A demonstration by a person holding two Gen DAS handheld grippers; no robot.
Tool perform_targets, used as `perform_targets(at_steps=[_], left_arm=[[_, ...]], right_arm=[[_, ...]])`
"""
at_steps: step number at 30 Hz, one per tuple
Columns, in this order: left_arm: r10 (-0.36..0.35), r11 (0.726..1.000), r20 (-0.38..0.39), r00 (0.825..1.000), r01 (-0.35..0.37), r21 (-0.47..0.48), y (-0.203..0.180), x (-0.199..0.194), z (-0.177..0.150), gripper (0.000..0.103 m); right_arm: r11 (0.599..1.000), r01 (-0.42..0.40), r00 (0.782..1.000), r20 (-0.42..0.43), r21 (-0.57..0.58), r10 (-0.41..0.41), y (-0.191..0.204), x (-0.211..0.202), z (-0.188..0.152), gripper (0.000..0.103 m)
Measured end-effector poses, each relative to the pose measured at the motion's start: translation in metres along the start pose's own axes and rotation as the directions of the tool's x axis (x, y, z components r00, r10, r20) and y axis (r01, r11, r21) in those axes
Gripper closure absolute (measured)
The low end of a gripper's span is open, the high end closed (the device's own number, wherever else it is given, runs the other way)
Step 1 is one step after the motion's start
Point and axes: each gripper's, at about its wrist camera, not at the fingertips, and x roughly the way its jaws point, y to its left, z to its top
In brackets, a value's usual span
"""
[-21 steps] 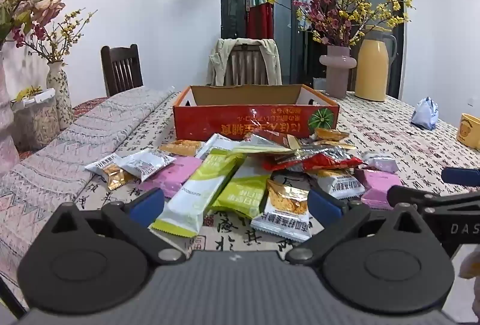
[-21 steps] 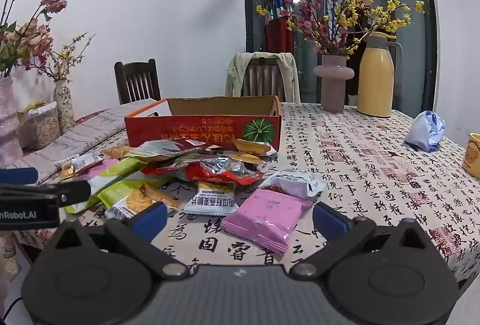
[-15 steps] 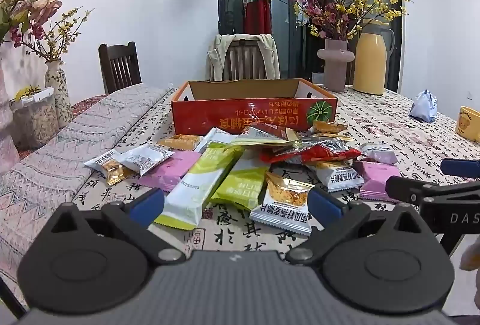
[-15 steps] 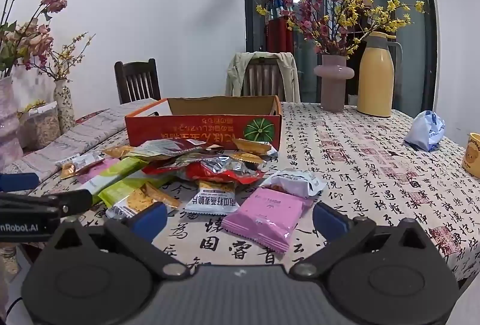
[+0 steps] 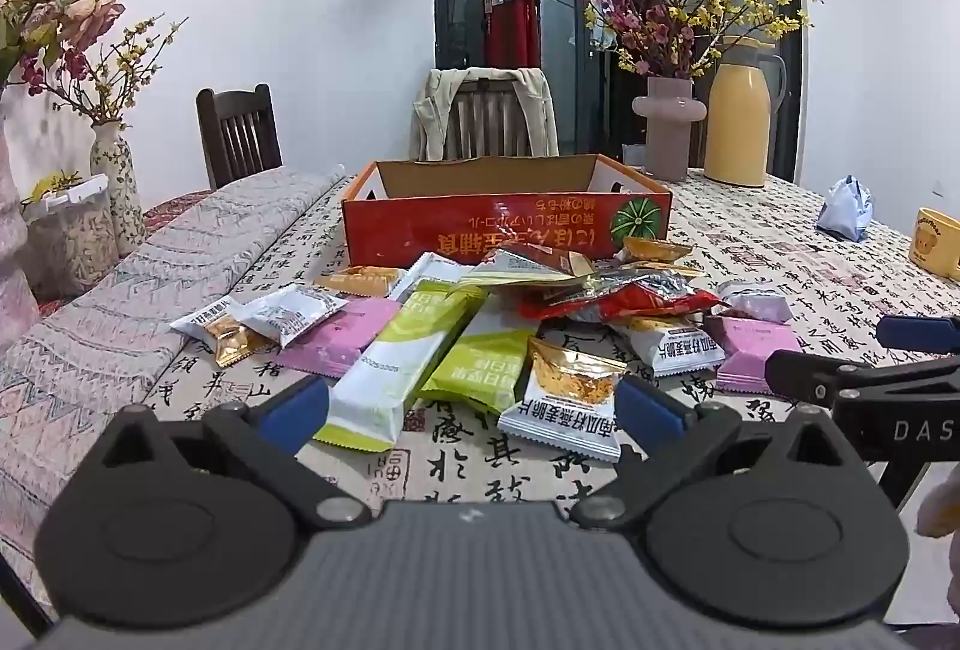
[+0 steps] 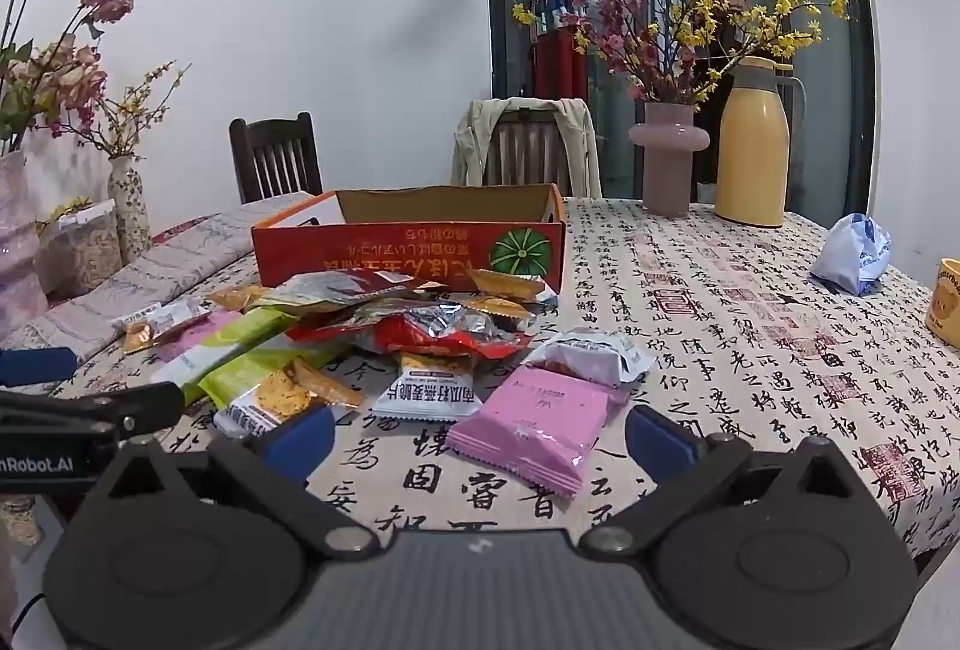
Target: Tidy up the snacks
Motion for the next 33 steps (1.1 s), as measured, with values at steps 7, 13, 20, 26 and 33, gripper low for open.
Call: perform_targets(at_steps=[7,13,20,26,33], left_arm=[[0.001,1.0,0.004,1.0,-0.001,-0.011,0.0013,-0.0008,-0.0005,0.0],[0.003,1.0,0.008,1.0,-0.002,-0.016,0.0017,-0.0018,-0.0007,0.0],[0.001,1.0,0.01,1.0,-0.001,-0.018,0.0025,-0.0018,-0.001,0.0],[0.001,1.0,0.011,1.0,-0.001,-0.019,0.0024,-0.0019,-0.0012,0.0],[-0.001,1.0,0.01,1.0,0.001,-0.019,0.0023,-0.0019,-0.0014,0.0]], right_arm=[[1.0,0.0,1.0,-0.003,0.001,0.0,0.0002,-0.0002,0.0006,0.0],[1.0,-0.001,1.0,-0.004,0.002,0.001,0.0002,0.0,0.0007,0.0],[1.0,0.0,1.0,-0.005,0.003,0.0,0.0004,0.0003,0.0006,0.0],[1.0,-0.001,1.0,-0.006,0.003,0.001,0.0003,0.0005,0.0005,0.0],[1.0,-0.001,1.0,-0.007,0.004,0.001,0.0,0.0011,0.0005,0.0]])
